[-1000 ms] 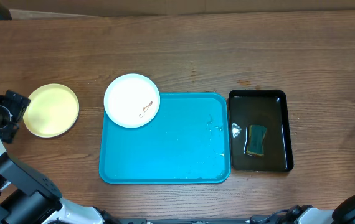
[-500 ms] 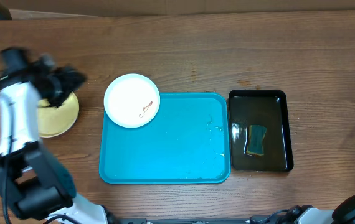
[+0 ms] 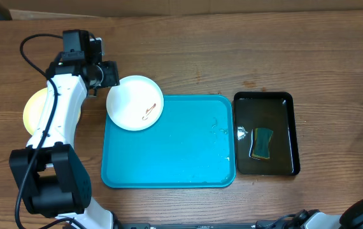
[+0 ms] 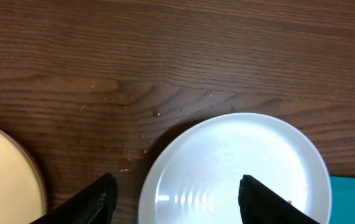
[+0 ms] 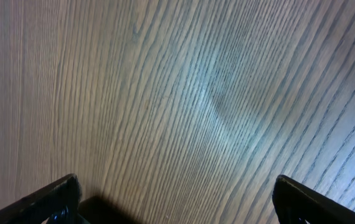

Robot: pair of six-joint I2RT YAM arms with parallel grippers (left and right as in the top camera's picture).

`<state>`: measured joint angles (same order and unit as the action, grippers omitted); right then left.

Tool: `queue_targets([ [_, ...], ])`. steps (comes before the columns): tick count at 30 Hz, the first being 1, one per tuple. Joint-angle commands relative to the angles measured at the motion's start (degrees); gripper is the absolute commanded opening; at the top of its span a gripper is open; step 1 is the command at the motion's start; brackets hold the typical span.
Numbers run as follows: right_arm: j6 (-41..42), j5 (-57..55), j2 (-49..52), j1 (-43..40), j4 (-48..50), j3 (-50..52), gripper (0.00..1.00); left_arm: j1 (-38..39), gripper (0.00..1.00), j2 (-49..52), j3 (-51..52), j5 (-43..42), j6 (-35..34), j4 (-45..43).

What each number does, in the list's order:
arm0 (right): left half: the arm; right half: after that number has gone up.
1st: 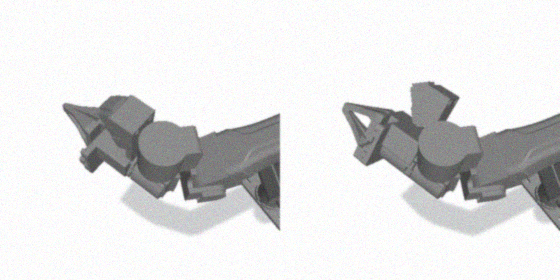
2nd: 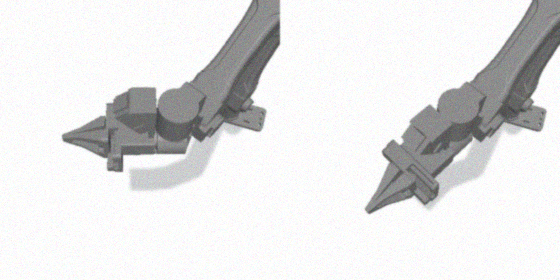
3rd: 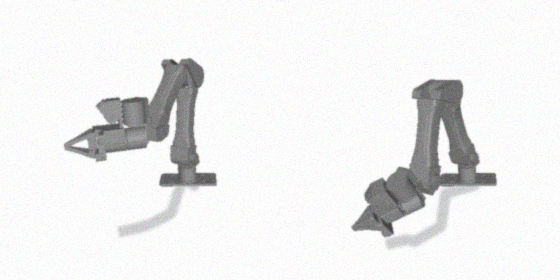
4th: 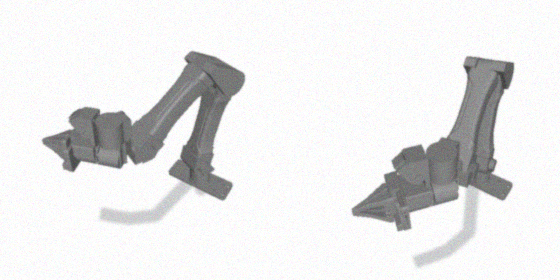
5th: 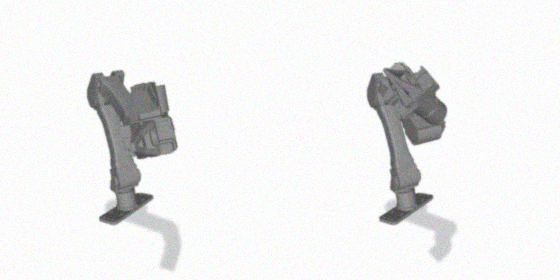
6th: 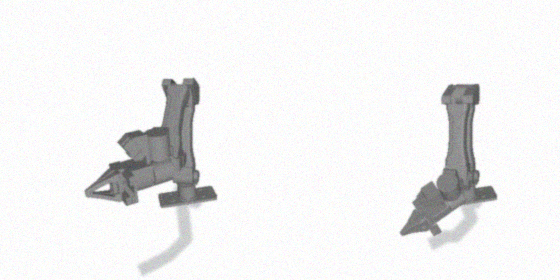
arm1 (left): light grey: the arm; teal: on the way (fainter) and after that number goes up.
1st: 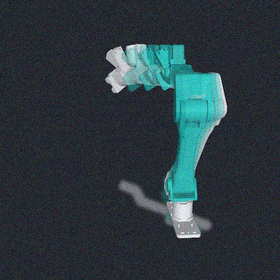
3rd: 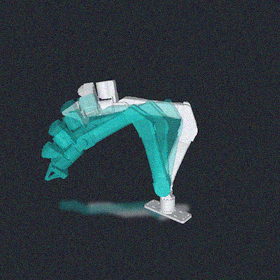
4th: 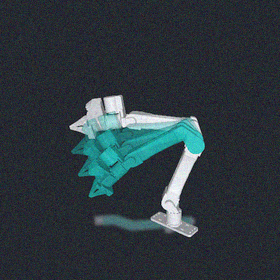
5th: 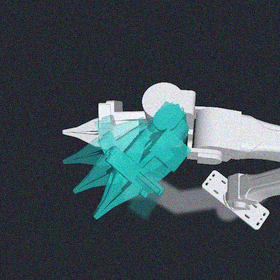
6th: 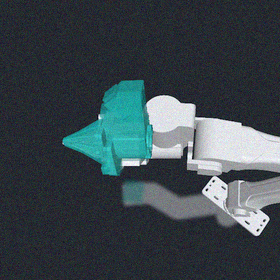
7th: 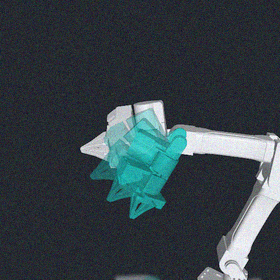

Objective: Clean dirty plates on tray and stack at the side
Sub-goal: 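Move the left gripper to the sauce-smeared white plate and grasp its rim, then slide the sauce-smeared white plate toward the blue tray center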

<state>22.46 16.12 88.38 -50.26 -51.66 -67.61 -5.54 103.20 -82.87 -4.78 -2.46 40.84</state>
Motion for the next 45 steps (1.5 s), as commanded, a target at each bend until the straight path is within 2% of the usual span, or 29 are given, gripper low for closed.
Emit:
queue_targets([
  [1,0.0,0.04,-0.61,-0.17,0.22,-1.09,1.0,-0.98,0.61,0.83,0.37,-3.21,7.96,-0.13],
  [9,0.0,0.04,-0.61,-0.17,0.2,-1.09,1.0,-0.96,0.41,4.48,0.37,-3.69,9.86,2.23],
  [11,0.0,0.04,-0.61,-0.17,0.2,-1.09,1.0,-0.98,0.27,5.99,0.37,-3.63,10.19,2.21],
  [12,0.0,0.04,-0.61,-0.17,0.2,-1.09,1.0,-0.98,0.24,6.75,0.37,-3.56,10.21,2.21],
  [16,0.0,0.04,-0.61,-0.17,0.2,-1.09,1.0,-0.98,0.25,10.14,0.37,-3.1,10.19,1.49],
  [22,0.0,0.04,-0.61,-0.17,0.2,-1.09,1.0,-1.14,0.36,14.1,0.37,-2.1,10.16,0.83],
  [26,0.0,0.04,-0.61,-0.17,0.2,-1.09,1.0,-1.18,0.27,14.25,0.37,-2.36,9.94,0.94],
  [31,0.0,0.04,-0.61,-0.17,0.2,-1.09,1.0,-1.11,0.24,14.23,0.37,-5.51,9.53,3.15],
  [36,0.0,0.04,-0.61,-0.17,0.2,-1.09,1.0,-0.98,0.09,14.23,0.37,-10.97,9.53,6.73],
  [40,0.0,0.04,-0.61,-0.17,0.2,-1.09,1.0,0.2,0.07,14.23,0.37,-14.62,9.53,10.75],
  [41,0.0,0.04,-0.61,-0.17,0.2,-1.09,1.0,0.76,0.04,14.23,0.37,-14.82,9.51,12.37],
  [45,0.0,0.04,-0.61,-0.17,0.2,-1.09,1.0,3.61,0.04,14.23,0.37,-14.8,8.26,18.4],
])
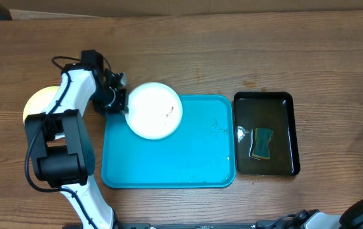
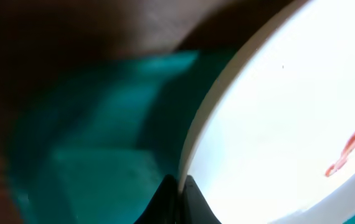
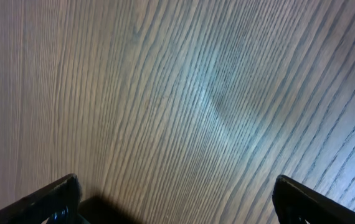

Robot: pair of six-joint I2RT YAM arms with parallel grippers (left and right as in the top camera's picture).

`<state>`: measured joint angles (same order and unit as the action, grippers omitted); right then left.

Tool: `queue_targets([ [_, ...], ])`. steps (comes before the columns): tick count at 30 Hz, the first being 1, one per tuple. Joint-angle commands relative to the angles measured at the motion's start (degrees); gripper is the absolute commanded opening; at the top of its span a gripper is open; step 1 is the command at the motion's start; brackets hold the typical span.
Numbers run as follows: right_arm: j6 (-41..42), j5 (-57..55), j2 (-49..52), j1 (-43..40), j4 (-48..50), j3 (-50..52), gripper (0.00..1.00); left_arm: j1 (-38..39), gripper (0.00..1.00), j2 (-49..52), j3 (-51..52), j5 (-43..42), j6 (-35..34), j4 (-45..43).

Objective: Clean dirty plates on tray and stack at the side
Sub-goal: 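Slide the sauce-smeared white plate toward the blue tray center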

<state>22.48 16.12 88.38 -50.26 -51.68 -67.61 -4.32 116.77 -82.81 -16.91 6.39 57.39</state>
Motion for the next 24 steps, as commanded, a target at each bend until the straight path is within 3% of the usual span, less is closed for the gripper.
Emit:
queue_targets([
  [1,-0.02,0.04,-0.61,-0.17,0.22,-1.09,1.0,3.39,0.04,0.66,0.33,-2.67,-1.36,3.13],
  [9,-0.02,0.04,-0.61,-0.17,0.24,-1.09,1.0,12.74,0.1,0.66,2.58,-0.33,-6.64,7.1],
  [15,-0.02,0.04,-0.61,-0.17,0.22,-1.09,1.0,15.65,0.32,0.68,2.82,2.25,-11.19,6.12],
  [24,-0.02,0.04,-0.61,-0.17,0.22,-1.09,1.0,19.43,0.38,0.68,3.23,5.64,-15.15,1.36],
])
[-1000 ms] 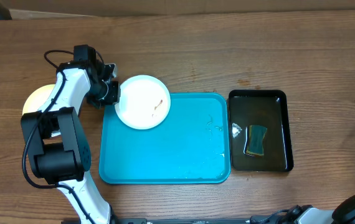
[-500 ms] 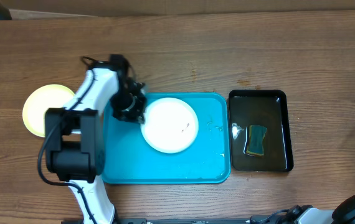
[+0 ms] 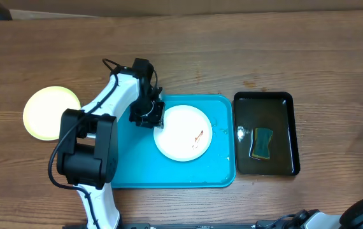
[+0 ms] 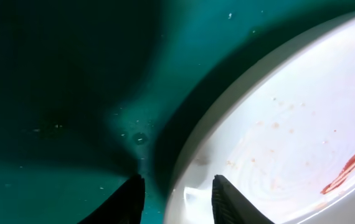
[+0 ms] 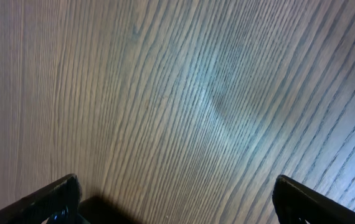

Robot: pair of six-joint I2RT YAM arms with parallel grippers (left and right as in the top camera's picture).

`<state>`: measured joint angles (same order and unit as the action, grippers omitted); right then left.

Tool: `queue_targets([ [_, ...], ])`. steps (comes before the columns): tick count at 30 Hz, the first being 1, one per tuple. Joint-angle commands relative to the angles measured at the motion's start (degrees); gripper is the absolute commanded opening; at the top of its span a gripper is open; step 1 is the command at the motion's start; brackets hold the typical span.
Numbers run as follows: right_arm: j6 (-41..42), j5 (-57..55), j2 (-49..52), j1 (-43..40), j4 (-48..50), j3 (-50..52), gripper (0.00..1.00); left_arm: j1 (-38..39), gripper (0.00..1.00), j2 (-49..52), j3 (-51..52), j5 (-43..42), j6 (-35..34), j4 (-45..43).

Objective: Clean dirty plates on tray and stack at the side
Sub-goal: 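Slide the sauce-smeared white plate toward the blue tray center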

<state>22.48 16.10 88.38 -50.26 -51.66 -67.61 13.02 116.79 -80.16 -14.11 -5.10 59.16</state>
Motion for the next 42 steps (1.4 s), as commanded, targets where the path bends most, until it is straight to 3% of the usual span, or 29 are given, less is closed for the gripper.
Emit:
queue_targets([
  [1,-0.02,0.07,-0.61,-0.17,0.2,-1.09,1.0,2.86,0.38,0.66,0.92,4.48,-4.63,-0.9],
  [8,-0.02,0.07,-0.61,-0.17,0.2,-1.09,1.0,7.1,0.39,-0.61,1.79,17.99,-13.55,-2.21],
  [14,-0.02,0.07,-0.61,-0.17,0.2,-1.09,1.0,8.07,0.41,-3.32,1.79,17.31,-16.79,-3.06],
  [25,-0.02,0.07,-0.61,-0.17,0.2,-1.09,1.0,9.9,0.41,-4.59,5.75,17.46,-15.85,-7.13],
  [32,-0.02,0.07,-0.61,-0.17,0.2,-1.09,1.0,9.31,0.44,-16.55,15.47,13.73,-12.55,-14.99],
  [33,-0.02,0.07,-0.61,-0.17,0.2,-1.09,1.0,9.11,0.47,-18.53,17.0,12.63,-12.02,-16.06],
  [35,-0.02,0.07,-0.61,-0.17,0.2,-1.09,1.0,9.11,0.63,-21.57,20.31,11.32,-10.43,-18.49],
  [37,-0.02,0.07,-0.61,-0.17,0.2,-1.09,1.0,9.11,0.69,-22.4,22.64,13.94,-10.16,-19.71],
  [40,-0.02,0.07,-0.61,-0.17,0.2,-1.09,1.0,8.68,0.97,-21.66,25.33,15.58,-10.14,-23.63],
  [42,-0.02,0.07,-0.61,-0.17,0.2,-1.09,1.0,8.41,1.0,-20.79,26.03,15.56,-10.12,-25.92],
])
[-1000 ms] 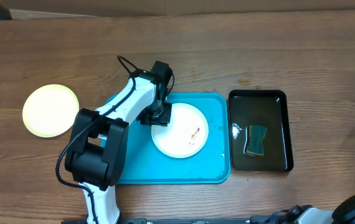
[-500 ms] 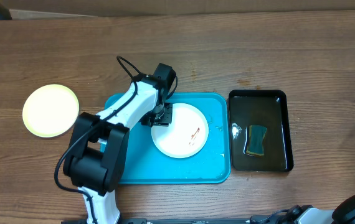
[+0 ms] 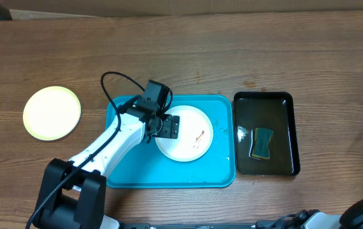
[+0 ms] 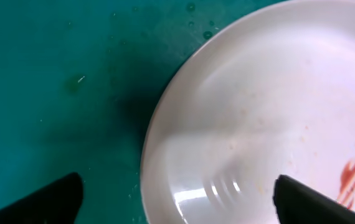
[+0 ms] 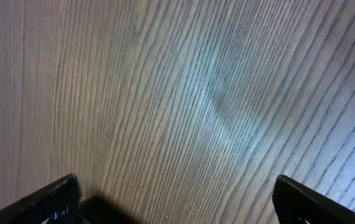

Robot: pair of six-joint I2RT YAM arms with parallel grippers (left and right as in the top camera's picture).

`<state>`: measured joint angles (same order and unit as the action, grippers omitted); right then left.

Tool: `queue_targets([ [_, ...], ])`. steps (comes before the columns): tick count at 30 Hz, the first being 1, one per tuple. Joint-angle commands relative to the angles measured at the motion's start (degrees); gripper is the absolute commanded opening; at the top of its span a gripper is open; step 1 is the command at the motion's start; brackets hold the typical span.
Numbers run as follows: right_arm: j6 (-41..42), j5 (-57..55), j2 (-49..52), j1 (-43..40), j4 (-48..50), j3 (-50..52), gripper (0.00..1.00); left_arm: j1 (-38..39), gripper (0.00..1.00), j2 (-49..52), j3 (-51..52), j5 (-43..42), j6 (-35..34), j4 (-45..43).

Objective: Clean dirty plates on tray and stack at the side
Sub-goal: 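Slide the sauce-smeared white plate toward the blue tray center, then hold the white plate rim with the left gripper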

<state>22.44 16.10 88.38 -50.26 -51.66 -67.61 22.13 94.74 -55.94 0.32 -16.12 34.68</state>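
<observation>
A white plate [image 3: 185, 135] with a red smear lies flat on the teal tray [image 3: 130, 172], right of its middle. My left gripper [image 3: 169, 126] hovers over the plate's left part, open wide with nothing between its fingers; in the left wrist view the gripper [image 4: 177, 202] has the plate's left rim below it. A yellow-green plate [image 3: 51, 112] sits on the table at the far left. My right gripper [image 5: 176, 199] stands open over bare wood, at the right edge of the overhead view.
A black tray [image 3: 265, 105] right of the teal tray holds murky water and a green sponge [image 3: 262, 143]. The wooden table [image 3: 245, 57] runs behind the trays. My left arm's white link [image 3: 114, 145] crosses the teal tray's left half.
My left gripper's jaws stood narrowly around the white plate's left rim; now they are wide open and higher above it. The plate lies in the same place. The right arm has not moved.
The white plate first lay half off the tray's far left corner, my left gripper open beside it. Then the gripper was shut on its rim with the plate further right. Then the plate lay right of the tray's middle, jaws loosened, and now it is let go.
</observation>
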Motion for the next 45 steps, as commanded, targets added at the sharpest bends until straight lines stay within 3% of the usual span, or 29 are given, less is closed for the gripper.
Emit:
queue_targets([
  [1,0.02,0.07,-0.61,-0.17,0.2,-1.09,1.0,-0.74,1.0,1.64,1.84,1.16,0.92,-2.25],
  [4,0.02,0.07,-0.61,-0.17,0.22,-1.09,1.0,-0.81,1.0,2.95,1.84,1.16,0.92,-4.68],
  [7,0.02,0.07,-0.61,-0.17,0.2,-1.09,1.0,-0.79,0.91,4.79,1.84,1.16,0.9,-6.45],
  [8,0.02,0.07,-0.61,-0.17,0.2,-1.09,1.0,-0.79,0.84,5.53,1.84,1.16,0.9,-6.88],
  [10,0.02,0.07,-0.61,-0.17,0.2,-1.09,1.0,-0.79,0.56,7.02,1.84,1.2,0.9,-7.34],
  [11,0.02,0.07,-0.61,-0.17,0.22,-1.09,1.0,-0.81,0.48,7.74,1.84,1.18,0.9,-7.37],
  [19,0.02,0.07,-0.61,-0.17,0.2,-1.09,1.0,-0.81,0.09,7.98,1.68,2.69,0.85,-0.7],
  [27,0.02,0.07,-0.61,-0.17,0.2,-1.09,1.0,-2.6,0.04,7.48,1.73,-1.07,-10.27,5.09],
  [31,0.02,0.07,-0.61,-0.17,0.2,-1.09,1.0,-3.85,0.07,7.48,1.73,-6.19,-8.59,6.23],
  [34,0.02,0.07,-0.61,-0.17,0.2,-1.09,1.0,-5.31,0.33,7.45,1.57,-6.1,-6.91,6.43],
  [35,0.02,0.07,-0.61,-0.17,0.22,-1.09,1.0,-6.12,0.37,7.45,1.2,-6.14,-6.19,6.45],
  [40,0.02,0.07,-0.61,-0.17,0.2,-1.09,1.0,-10.82,0.37,7.45,-3.26,-6.19,-1.7,7.5],
  [45,0.02,0.07,-0.61,-0.17,0.2,-1.09,1.0,-12.33,0.3,7.5,-5.11,-6.99,1.55,5.79],
])
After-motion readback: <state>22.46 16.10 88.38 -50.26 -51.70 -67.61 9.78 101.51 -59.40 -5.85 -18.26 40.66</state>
